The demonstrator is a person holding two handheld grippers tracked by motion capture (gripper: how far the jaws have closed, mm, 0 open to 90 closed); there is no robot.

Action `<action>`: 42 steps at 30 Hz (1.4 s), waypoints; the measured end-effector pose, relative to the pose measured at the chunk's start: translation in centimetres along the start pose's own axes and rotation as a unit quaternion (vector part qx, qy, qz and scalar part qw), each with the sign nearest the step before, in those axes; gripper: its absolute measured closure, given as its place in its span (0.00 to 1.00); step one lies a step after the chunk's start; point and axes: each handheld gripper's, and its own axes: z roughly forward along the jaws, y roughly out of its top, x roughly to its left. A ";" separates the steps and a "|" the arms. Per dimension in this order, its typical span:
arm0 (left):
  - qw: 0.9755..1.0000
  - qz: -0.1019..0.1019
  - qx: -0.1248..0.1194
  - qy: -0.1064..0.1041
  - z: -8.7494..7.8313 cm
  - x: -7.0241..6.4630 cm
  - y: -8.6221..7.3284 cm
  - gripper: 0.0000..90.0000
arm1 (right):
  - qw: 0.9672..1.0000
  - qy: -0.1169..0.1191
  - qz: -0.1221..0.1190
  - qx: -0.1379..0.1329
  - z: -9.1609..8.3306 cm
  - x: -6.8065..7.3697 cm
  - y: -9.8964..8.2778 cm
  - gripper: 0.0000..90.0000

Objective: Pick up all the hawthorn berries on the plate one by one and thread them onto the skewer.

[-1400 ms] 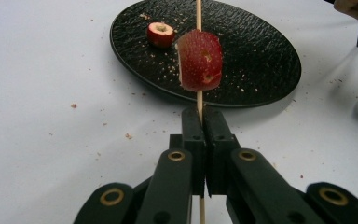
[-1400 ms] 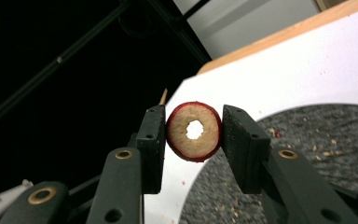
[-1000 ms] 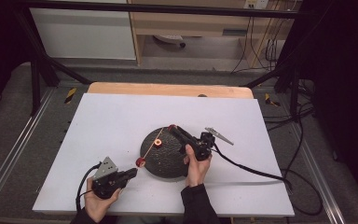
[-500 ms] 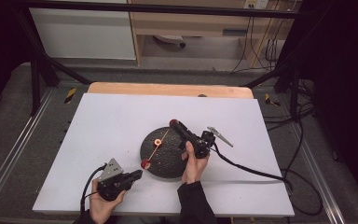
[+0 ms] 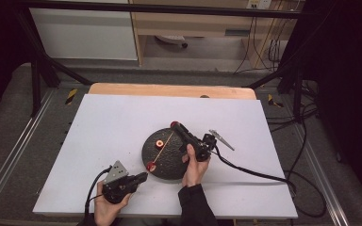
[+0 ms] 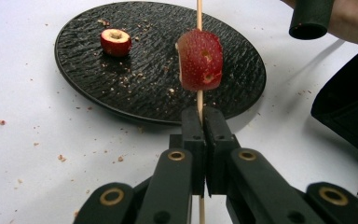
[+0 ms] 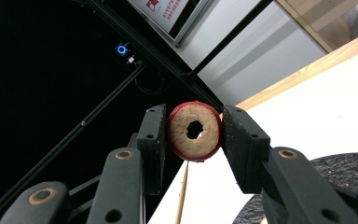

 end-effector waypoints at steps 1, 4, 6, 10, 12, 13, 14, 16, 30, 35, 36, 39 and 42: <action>1.000 -0.002 -0.001 0.000 0.0 0.0 0.0 0.98 | 1.000 0.001 0.000 -0.001 0.0 0.0 0.0 0.68; 1.000 -0.005 -0.001 0.000 0.1 -0.2 0.0 0.98 | 1.000 0.003 0.000 -0.006 0.0 0.0 -0.1 0.68; 1.000 -0.004 -0.002 0.001 0.1 -0.2 0.0 0.98 | 1.000 0.004 0.001 -0.007 0.0 0.0 -0.1 0.68; 1.000 -0.003 -0.002 0.003 0.1 -0.2 0.0 0.98 | 1.000 0.006 0.001 -0.008 0.0 0.0 0.0 0.68; 1.000 -0.002 -0.002 0.003 0.1 -0.3 0.0 0.98 | 1.000 0.007 0.000 -0.009 -0.1 0.1 0.1 0.68; 1.000 -0.002 -0.002 0.003 0.1 -0.3 0.0 0.98 | 1.000 0.008 -0.001 -0.009 -0.1 0.1 0.1 0.68; 1.000 -0.001 -0.003 0.002 0.1 -0.3 0.0 0.98 | 1.000 0.008 -0.001 -0.008 -0.1 0.1 0.2 0.68; 1.000 -0.002 -0.004 0.003 0.1 -0.3 0.0 0.98 | 1.000 0.008 0.000 -0.008 -0.1 0.1 0.1 0.68; 1.000 -0.015 -0.015 0.009 0.1 -0.6 0.1 0.98 | 1.000 0.010 0.003 -0.010 0.0 0.0 -0.2 0.68; 0.999 -0.028 -0.016 0.019 0.7 -1.1 0.5 0.98 | 1.000 0.011 0.004 -0.013 0.0 -0.1 -0.4 0.68; 0.999 -0.030 -0.016 0.019 0.8 -1.2 0.6 0.98 | 1.000 0.011 0.006 -0.014 0.0 -0.1 -0.5 0.69; 0.999 -0.033 -0.016 0.024 1.2 -1.5 0.7 0.98 | 1.000 0.012 0.005 -0.015 0.0 -0.1 -0.5 0.69; 0.999 -0.036 -0.017 0.026 1.4 -1.8 0.9 0.98 | 1.000 0.013 0.004 -0.014 -0.1 -0.1 -0.6 0.69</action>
